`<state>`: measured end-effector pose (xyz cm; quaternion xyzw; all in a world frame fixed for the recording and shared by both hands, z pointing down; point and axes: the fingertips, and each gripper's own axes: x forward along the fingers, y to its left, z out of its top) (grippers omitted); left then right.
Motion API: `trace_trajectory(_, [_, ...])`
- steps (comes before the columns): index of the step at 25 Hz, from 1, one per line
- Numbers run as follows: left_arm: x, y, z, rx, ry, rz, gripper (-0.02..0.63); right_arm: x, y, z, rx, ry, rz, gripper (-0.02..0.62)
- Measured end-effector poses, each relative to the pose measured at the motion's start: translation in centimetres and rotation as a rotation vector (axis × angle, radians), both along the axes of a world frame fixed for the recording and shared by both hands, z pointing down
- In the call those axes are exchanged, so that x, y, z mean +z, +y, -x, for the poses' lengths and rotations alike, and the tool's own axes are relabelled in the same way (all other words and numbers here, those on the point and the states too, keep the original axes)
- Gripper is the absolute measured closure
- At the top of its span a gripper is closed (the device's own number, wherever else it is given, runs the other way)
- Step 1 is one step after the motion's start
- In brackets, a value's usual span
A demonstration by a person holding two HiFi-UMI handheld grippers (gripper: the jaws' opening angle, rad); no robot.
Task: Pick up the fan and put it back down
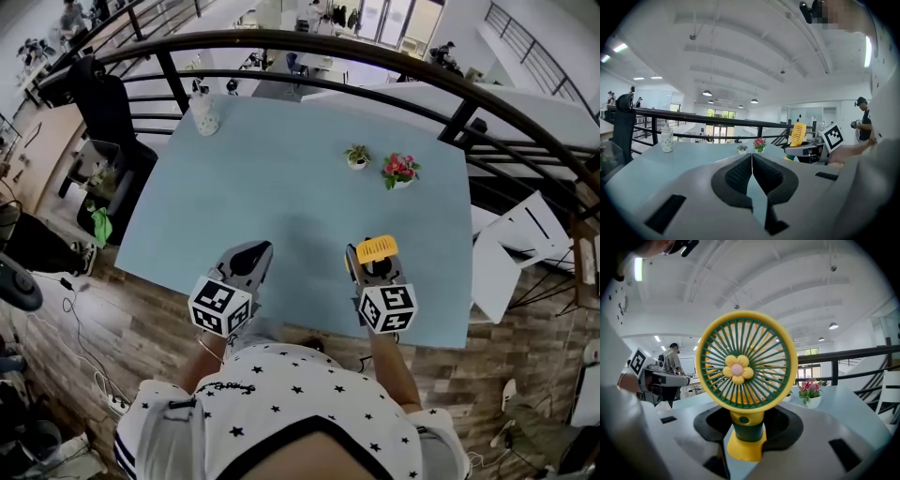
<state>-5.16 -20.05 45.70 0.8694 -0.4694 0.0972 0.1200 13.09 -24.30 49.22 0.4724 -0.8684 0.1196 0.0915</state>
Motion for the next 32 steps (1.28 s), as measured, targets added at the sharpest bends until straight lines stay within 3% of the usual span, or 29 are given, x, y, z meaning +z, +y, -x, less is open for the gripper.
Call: trace_trajectory(32, [1.0,-4.8,1.3,0.049,-0.015,0.056,0.577,9.3,-3.3,0.5,0.076,0.151,0.142,0.425])
